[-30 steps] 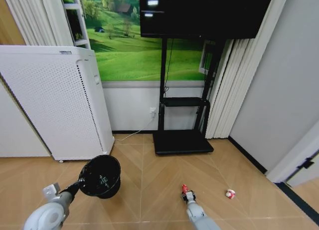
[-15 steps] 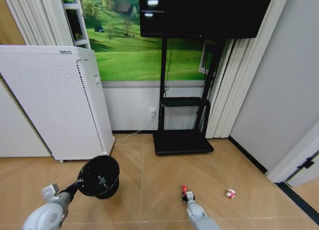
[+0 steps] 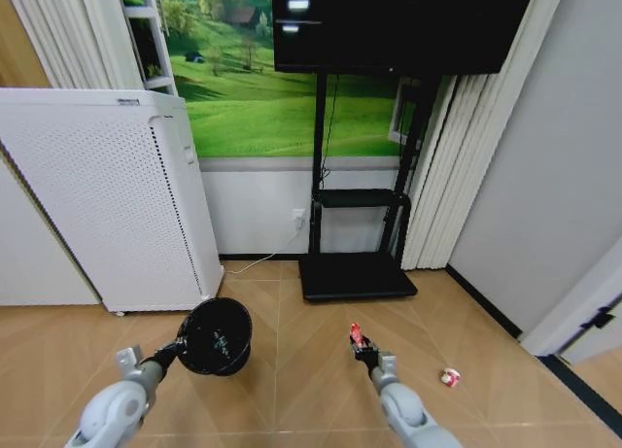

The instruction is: Pick up the trash bin and place the garbage on the floor into it.

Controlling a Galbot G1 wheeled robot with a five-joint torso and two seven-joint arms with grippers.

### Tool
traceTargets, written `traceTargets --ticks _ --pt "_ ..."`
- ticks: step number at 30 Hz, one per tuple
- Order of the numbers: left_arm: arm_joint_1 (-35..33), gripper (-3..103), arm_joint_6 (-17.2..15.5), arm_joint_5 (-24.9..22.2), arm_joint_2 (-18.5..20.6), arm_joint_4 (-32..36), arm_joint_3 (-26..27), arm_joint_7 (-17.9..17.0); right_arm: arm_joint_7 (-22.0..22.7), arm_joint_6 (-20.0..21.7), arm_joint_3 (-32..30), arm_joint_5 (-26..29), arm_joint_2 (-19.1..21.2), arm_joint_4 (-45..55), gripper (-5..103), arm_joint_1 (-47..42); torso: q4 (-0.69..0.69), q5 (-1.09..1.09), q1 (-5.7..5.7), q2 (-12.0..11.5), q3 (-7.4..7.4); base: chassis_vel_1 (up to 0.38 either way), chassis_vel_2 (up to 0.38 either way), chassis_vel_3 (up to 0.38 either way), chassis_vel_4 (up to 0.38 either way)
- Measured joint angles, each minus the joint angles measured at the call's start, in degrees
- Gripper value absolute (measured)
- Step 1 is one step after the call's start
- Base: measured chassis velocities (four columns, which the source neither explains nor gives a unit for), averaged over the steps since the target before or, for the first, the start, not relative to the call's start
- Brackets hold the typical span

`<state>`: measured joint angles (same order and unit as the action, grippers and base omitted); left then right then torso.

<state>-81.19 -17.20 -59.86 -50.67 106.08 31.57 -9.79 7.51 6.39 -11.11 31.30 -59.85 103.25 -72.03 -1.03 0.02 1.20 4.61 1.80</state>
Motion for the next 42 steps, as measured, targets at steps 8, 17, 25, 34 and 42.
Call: traceTargets --ticks 8,17,25,34,42 --pt "12.2 3 2.3 1.1 4.4 -6.2 -13.6 5.9 -8.9 -6.9 0.6 -1.4 4.6 12.1 16 -8.7 -0.05 -0.01 0.0 0.0 0.0 0.0 0.0 0.0 0.0" --pt "9.5 3 2.6 3.5 2.3 -3.9 -15.8 6.7 -10.7 -10.0 2.2 -6.1 3.5 9.5 -1 -7.8 0.03 -0.02 0.0 0.0 0.0 0.0 0.0 0.0 0.0" --pt "8.7 3 2.7 3.5 2.9 -3.9 -14.1 7.7 -8.8 -8.8 1.4 -5.1 3.1 8.7 25 -7.2 -0.01 -0.02 0.0 0.0 0.0 0.0 0.0 0.0 0.0" --pt "8.7 3 2.7 3.3 2.6 -3.6 -13.8 7.5 -7.8 -8.4 0.1 -4.9 3.0 8.7 63 -8.0 -0.02 -0.02 0.0 0.0 0.0 0.0 0.0 0.0 0.0" --pt "3.3 3 2.4 2.3 1.6 1.5 -7.9 5.3 -0.3 -8.4 -2.2 -5.1 0.1 7.1 90 -8.7 -0.02 -0.02 0.0 0.0 0.0 0.0 0.0 0.0 0.0"
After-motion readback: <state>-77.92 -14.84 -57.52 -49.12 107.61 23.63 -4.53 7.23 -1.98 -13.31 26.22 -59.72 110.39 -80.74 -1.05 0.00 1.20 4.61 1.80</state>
